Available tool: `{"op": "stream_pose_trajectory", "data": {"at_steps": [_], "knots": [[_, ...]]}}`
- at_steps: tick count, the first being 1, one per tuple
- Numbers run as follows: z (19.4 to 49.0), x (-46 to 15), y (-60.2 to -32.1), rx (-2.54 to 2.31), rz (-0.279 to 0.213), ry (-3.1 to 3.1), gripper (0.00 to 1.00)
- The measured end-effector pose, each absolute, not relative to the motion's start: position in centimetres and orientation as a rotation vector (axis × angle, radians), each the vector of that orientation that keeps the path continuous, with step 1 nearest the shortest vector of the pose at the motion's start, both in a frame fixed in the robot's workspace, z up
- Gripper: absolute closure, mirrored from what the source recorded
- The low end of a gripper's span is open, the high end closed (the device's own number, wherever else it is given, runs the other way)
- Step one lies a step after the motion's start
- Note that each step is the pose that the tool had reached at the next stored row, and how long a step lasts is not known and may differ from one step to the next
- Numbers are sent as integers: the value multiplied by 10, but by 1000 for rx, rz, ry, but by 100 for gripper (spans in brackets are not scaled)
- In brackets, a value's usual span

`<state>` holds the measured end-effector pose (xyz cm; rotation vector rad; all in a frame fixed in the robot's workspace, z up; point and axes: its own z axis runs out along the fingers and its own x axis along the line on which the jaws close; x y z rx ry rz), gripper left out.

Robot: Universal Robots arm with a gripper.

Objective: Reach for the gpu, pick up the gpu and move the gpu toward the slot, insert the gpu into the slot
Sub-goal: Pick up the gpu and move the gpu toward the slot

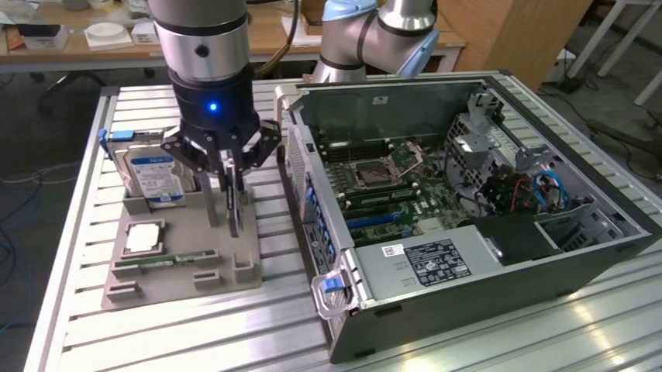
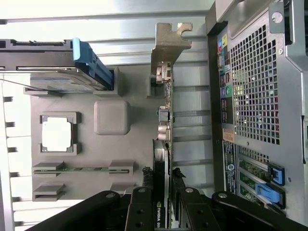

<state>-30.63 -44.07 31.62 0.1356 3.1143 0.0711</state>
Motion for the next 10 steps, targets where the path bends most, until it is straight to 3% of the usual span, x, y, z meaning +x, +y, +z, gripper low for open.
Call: {"op": "stream_pose_trajectory", "data": {"at_steps": [10], "knots": [[333, -306, -441, 136, 72, 3114, 74]]}}
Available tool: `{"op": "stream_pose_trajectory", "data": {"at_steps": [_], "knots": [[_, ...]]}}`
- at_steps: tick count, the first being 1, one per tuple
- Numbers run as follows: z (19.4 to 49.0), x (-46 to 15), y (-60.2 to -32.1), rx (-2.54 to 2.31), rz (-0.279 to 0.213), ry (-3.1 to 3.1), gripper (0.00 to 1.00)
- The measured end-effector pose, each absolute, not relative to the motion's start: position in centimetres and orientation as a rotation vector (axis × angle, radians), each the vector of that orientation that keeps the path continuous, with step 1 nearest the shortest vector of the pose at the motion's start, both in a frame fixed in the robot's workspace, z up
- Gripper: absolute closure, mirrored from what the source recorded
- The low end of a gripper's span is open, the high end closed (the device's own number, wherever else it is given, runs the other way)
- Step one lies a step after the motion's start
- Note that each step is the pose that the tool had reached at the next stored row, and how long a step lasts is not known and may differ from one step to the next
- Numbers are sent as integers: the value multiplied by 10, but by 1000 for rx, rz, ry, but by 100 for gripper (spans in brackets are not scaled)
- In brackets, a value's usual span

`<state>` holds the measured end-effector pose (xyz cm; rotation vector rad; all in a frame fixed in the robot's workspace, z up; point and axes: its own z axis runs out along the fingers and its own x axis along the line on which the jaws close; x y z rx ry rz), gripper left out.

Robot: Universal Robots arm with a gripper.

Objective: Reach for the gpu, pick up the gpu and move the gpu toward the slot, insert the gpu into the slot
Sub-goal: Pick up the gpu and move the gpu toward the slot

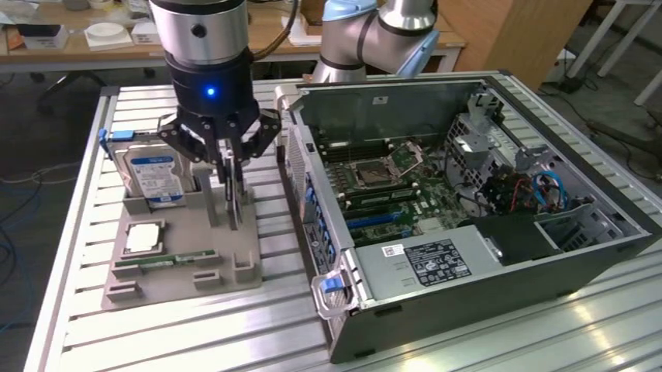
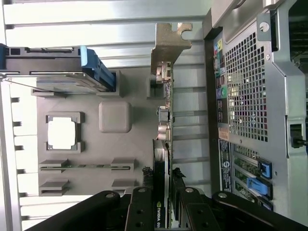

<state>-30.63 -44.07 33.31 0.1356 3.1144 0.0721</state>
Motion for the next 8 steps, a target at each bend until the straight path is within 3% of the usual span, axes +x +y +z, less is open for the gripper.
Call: {"op": "stream_pose_trajectory", "data": {"at_steps": [8], "knots": [[345, -306, -441, 136, 72, 3114, 74]]}}
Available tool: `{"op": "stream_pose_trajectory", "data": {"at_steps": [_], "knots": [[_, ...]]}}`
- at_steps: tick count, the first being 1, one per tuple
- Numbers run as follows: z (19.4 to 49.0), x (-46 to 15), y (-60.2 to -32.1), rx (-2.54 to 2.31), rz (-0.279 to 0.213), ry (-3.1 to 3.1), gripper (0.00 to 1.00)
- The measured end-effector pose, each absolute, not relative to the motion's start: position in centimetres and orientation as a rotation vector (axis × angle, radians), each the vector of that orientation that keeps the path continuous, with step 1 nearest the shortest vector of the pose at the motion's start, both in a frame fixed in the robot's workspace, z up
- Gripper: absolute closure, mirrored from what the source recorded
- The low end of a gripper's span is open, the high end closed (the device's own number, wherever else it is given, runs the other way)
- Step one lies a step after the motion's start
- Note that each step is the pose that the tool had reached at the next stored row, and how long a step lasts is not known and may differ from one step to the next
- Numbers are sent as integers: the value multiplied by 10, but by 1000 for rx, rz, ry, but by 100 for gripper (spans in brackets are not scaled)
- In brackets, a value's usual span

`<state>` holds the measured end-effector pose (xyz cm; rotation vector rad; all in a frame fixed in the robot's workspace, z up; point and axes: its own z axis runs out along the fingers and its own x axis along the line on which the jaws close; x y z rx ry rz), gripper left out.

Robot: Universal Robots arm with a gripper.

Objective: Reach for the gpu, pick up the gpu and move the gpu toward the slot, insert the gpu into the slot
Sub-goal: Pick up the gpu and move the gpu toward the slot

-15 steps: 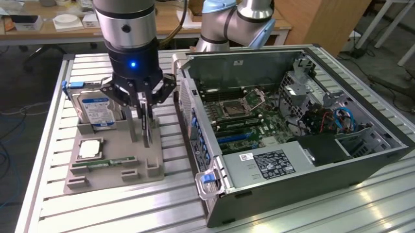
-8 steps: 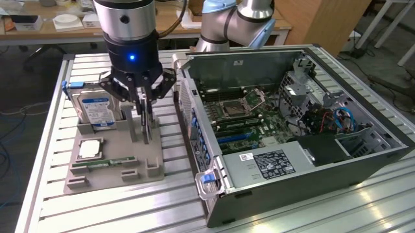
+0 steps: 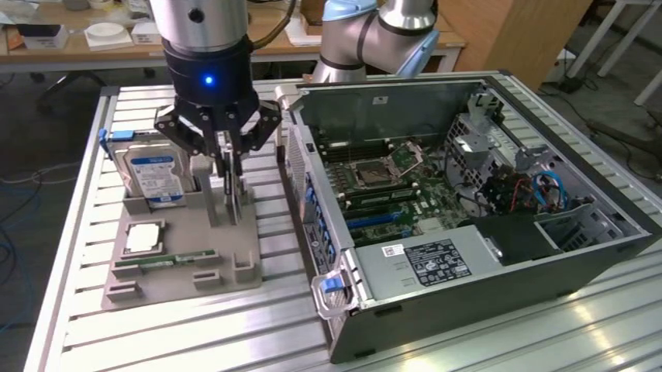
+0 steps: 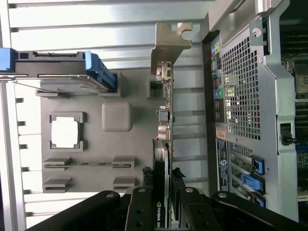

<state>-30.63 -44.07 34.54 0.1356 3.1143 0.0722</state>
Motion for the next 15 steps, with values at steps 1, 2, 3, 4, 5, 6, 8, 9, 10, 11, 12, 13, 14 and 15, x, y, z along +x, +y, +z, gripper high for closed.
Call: {"op": "stream_pose_trajectory", "data": {"at_steps": [1, 2, 3, 4, 5, 6, 8, 9, 10, 11, 12, 13, 14, 15], "knots": [[347, -306, -441, 136, 72, 3114, 74], [349, -306, -441, 136, 72, 3114, 74], [352, -306, -441, 136, 72, 3114, 74], [354, -306, -441, 136, 72, 3114, 74], [356, -306, -441, 136, 72, 3114, 74], [359, -306, -441, 136, 72, 3114, 74], [364, -306, -441, 136, 72, 3114, 74], [366, -306, -441, 136, 72, 3114, 74], [368, -306, -441, 136, 72, 3114, 74], [371, -306, -441, 136, 72, 3114, 74], [373, -306, -441, 136, 72, 3114, 74], [376, -306, -441, 136, 72, 3114, 74], [379, -306, -441, 136, 72, 3114, 74], [381, -306, -441, 136, 72, 3114, 74]]}}
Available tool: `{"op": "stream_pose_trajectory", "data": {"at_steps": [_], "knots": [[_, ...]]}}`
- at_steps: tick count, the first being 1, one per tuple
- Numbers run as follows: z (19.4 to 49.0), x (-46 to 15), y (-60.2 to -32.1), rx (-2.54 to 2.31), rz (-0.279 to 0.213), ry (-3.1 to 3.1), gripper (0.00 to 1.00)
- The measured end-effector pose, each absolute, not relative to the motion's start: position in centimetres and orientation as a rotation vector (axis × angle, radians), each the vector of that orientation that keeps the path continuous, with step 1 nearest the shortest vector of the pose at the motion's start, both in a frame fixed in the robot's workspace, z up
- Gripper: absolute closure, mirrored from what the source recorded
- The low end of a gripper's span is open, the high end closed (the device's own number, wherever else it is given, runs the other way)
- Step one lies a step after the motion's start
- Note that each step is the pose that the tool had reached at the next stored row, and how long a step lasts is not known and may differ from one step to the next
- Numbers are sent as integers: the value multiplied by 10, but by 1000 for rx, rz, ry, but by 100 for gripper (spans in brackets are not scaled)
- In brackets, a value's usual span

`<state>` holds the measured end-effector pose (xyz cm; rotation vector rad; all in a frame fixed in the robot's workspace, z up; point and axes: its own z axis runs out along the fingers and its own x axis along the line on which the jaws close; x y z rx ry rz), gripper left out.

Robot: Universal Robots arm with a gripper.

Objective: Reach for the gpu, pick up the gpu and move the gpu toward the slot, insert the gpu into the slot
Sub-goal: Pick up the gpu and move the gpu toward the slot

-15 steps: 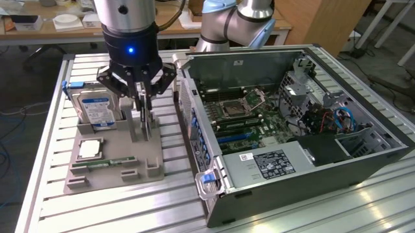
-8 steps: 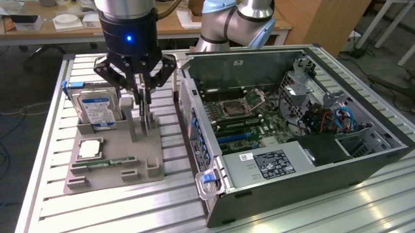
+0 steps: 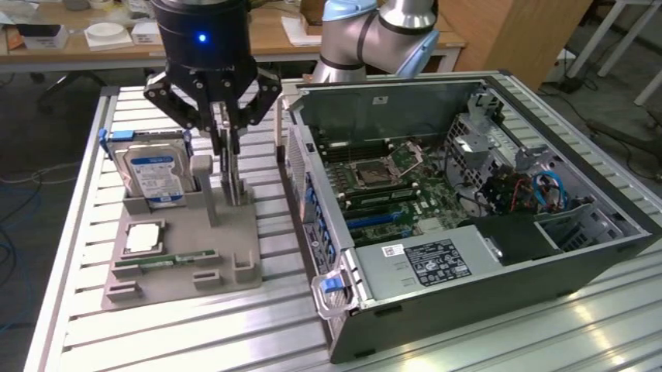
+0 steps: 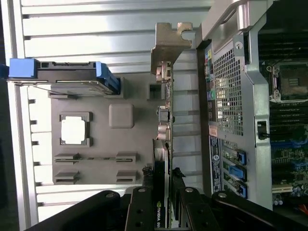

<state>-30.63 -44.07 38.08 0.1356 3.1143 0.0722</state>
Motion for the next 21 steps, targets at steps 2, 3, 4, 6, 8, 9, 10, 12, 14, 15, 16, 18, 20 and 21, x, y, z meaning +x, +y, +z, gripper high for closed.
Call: {"op": "stream_pose_trajectory", "data": {"at_steps": [2, 3, 4, 6, 8, 9, 10, 12, 14, 15, 16, 18, 20, 21], "knots": [[385, -306, -441, 136, 72, 3114, 74], [388, -306, -441, 136, 72, 3114, 74], [390, -306, -441, 136, 72, 3114, 74], [395, -306, -441, 136, 72, 3114, 74], [401, -306, -441, 136, 73, 3114, 74], [403, -306, -441, 136, 73, 3114, 74], [405, -306, -441, 136, 73, 3114, 74], [410, -306, -441, 136, 73, 3114, 74], [414, -306, -441, 136, 73, 3114, 74], [416, -306, -441, 136, 73, 3114, 74], [418, -306, -441, 136, 73, 3114, 74], [423, -306, -441, 136, 73, 3114, 74], [427, -306, -441, 136, 73, 3114, 74], [429, -306, -441, 136, 73, 3114, 74]]}}
